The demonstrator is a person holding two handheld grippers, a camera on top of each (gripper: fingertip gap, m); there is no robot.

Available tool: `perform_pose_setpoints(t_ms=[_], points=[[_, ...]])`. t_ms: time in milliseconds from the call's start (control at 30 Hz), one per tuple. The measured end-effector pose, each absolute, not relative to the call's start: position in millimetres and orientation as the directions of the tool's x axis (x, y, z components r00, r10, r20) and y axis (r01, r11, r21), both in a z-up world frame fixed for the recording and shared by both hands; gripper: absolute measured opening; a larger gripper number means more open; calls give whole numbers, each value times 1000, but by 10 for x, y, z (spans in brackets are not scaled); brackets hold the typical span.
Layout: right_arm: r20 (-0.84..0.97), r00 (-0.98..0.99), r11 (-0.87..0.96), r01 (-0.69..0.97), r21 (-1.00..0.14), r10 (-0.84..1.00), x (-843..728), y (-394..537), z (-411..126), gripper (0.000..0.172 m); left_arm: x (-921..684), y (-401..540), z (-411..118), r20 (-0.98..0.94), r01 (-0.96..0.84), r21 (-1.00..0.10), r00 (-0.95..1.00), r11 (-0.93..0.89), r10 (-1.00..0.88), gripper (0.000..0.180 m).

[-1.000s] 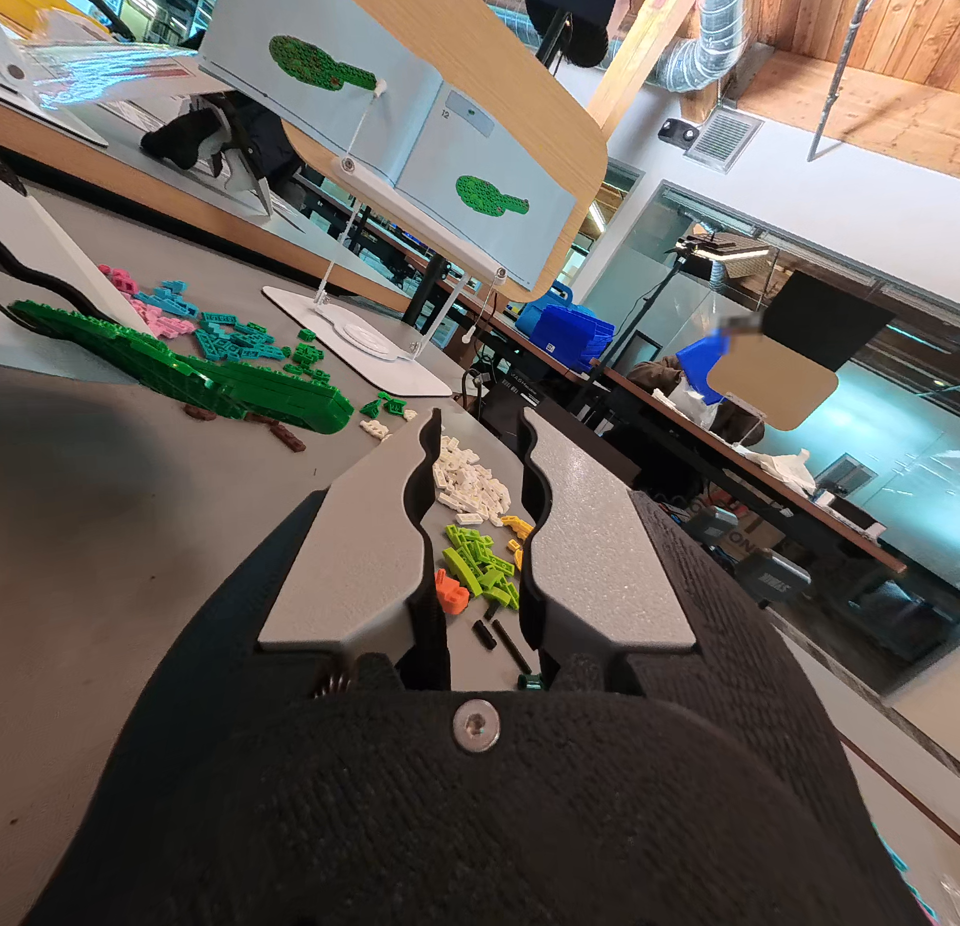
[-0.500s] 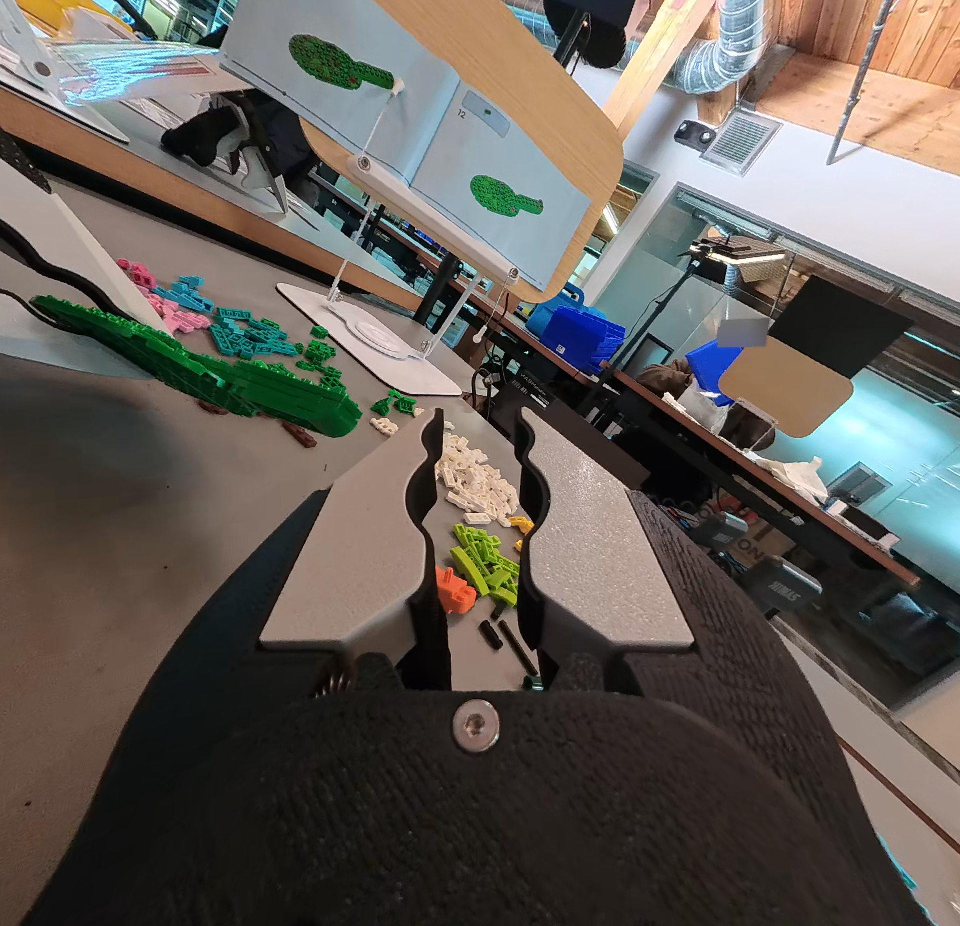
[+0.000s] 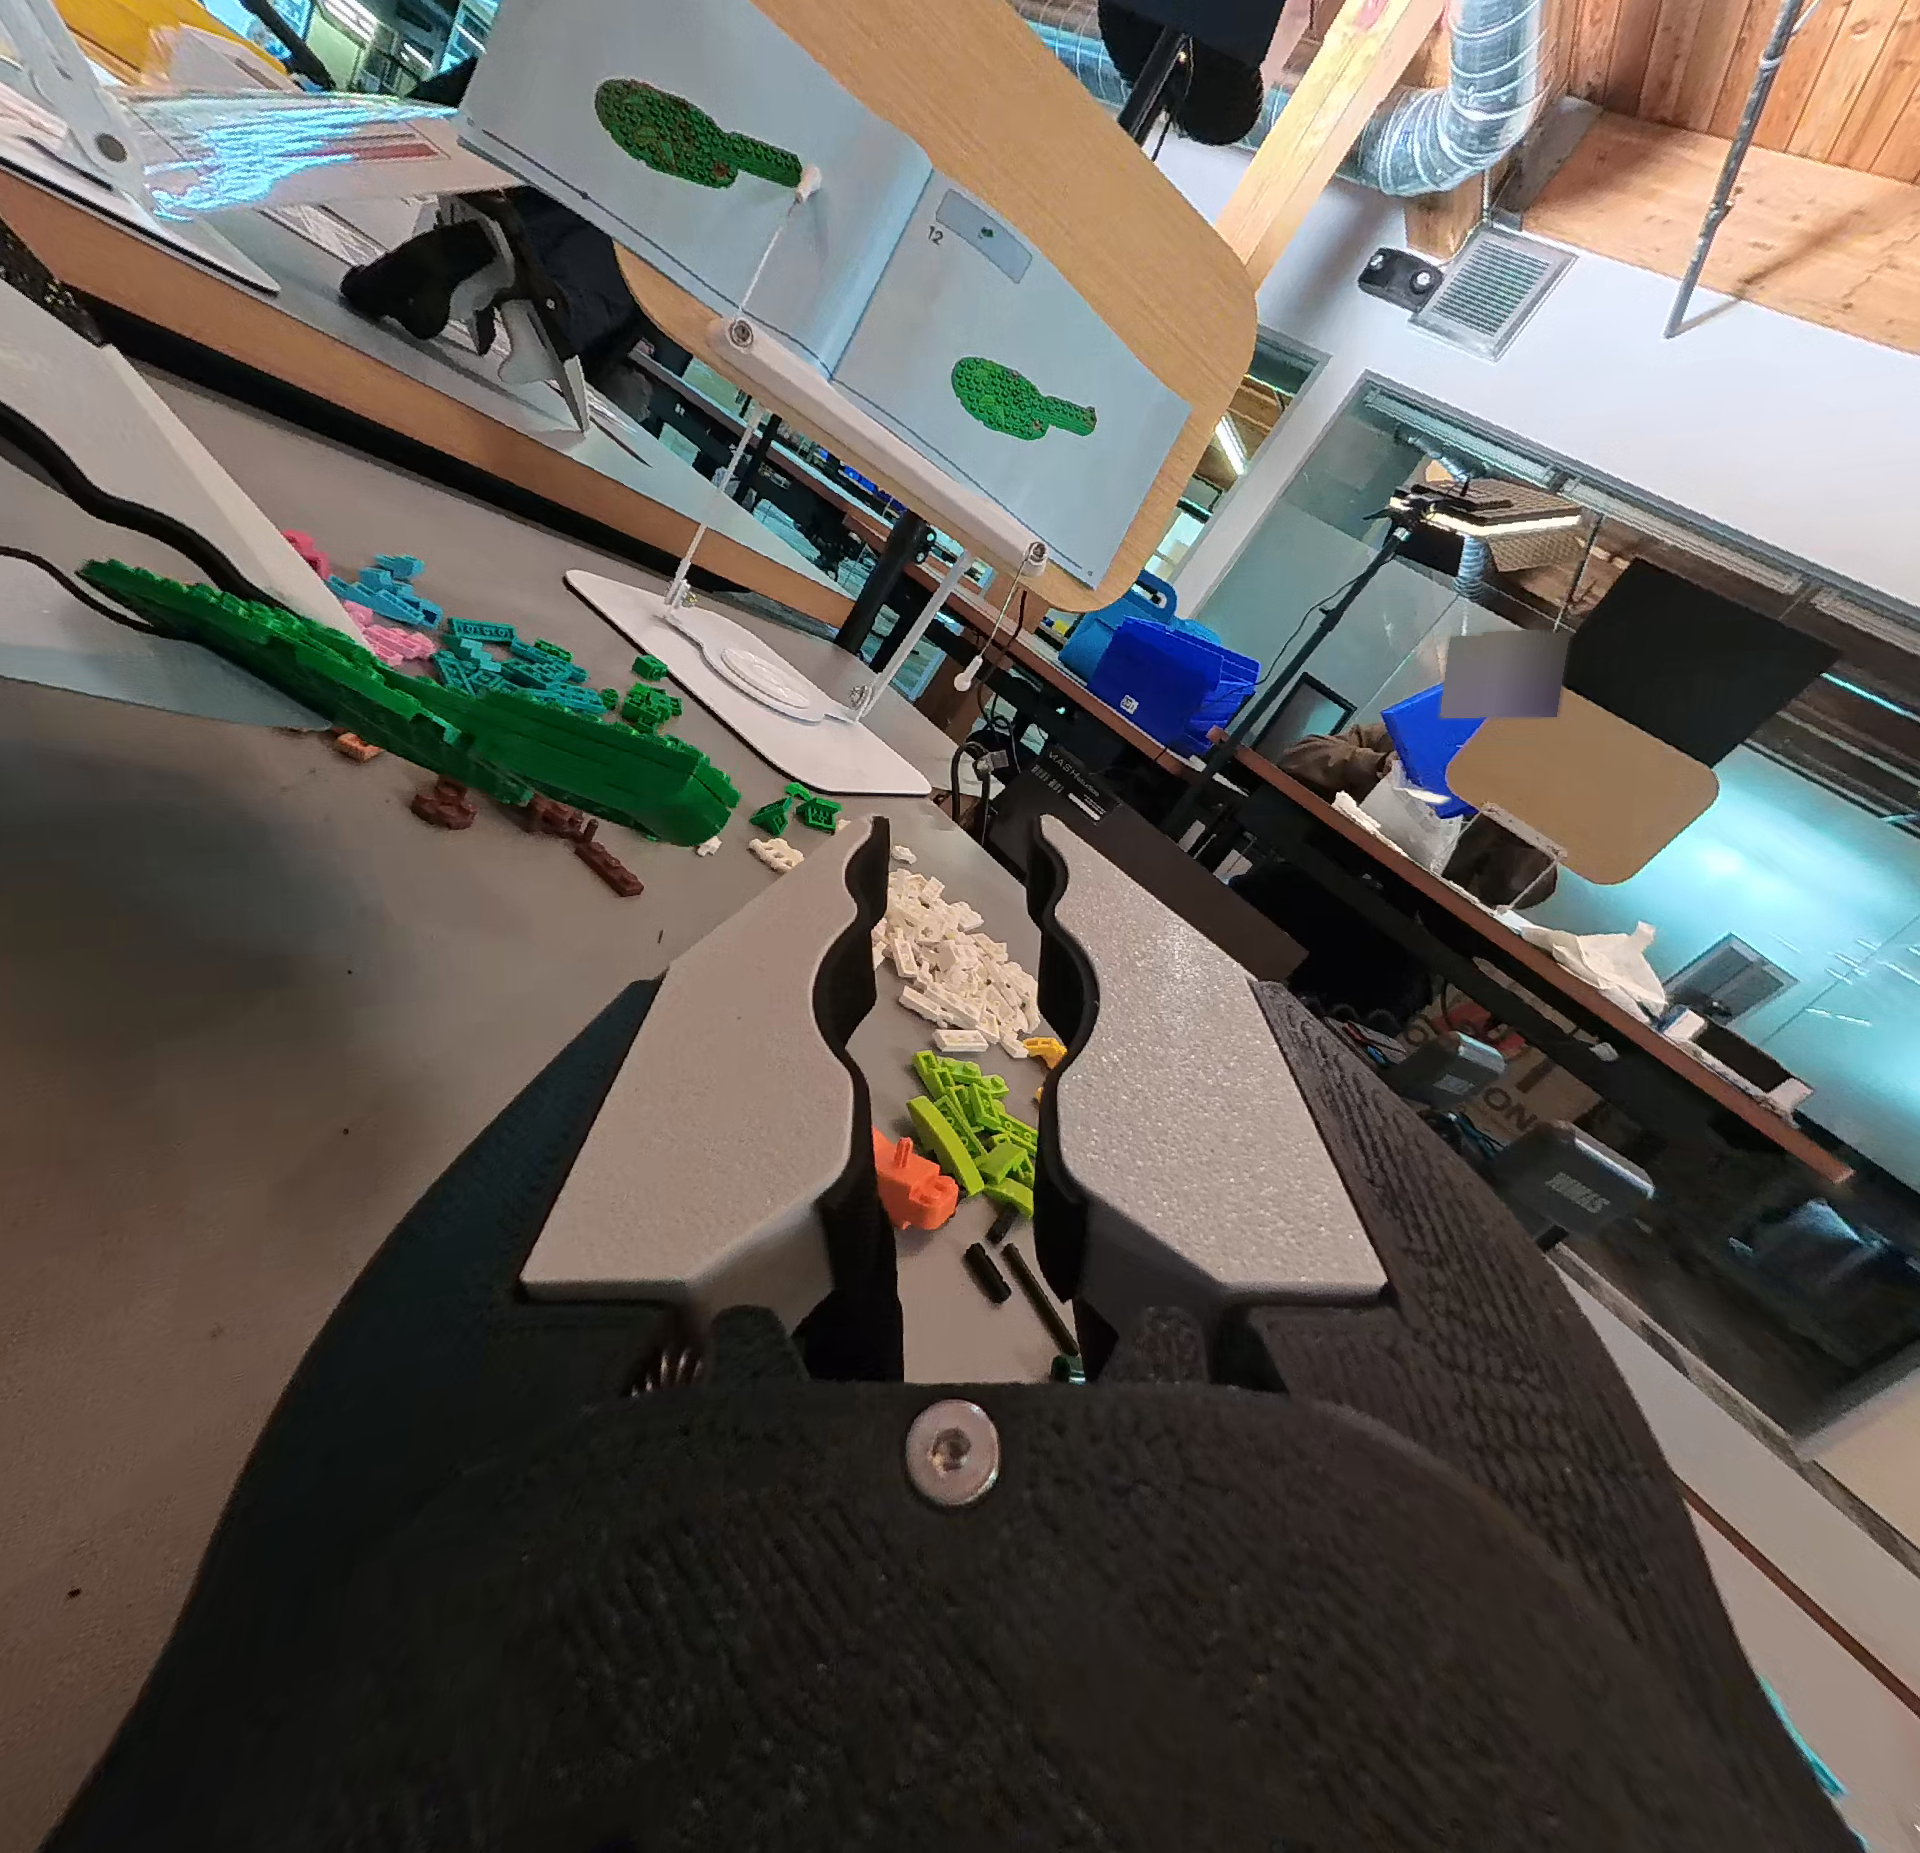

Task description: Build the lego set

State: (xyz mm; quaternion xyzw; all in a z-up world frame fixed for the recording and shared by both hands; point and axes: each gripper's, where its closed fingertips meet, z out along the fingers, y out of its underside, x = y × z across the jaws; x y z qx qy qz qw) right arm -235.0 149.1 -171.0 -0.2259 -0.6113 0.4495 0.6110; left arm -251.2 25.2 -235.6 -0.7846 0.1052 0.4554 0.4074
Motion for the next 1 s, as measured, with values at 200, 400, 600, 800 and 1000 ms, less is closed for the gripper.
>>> perform_pose_setpoints(t_ms=[200, 400, 600, 800, 1000], points=[[544, -150, 495, -273, -825, 825, -2351, 1492, -1709, 25, -2512, 254, -2367, -802, -537, -539, 563, -649, 200, 9], [567, -145, 514, -286, -809, 811, -2341, 1467, -1697, 24, -2510, 261, -2377, -809, -544, -527, 557, -653, 189, 9], [661, -138, 598, -321, -734, 738, -2291, 1320, -1716, 24, -2497, 271, -2387, -826, -561, -501, 538, -660, 169, 9], [638, -125, 584, -301, -754, 760, -2324, 1390, -1711, 23, -2489, 277, -2386, -835, -571, -487, 527, -661, 161, 9], [601, -93, 560, -272, -783, 794, -2367, 1514, -1691, 22, -2488, 290, -2426, -836, -573, -475, 531, -667, 139, 9]])
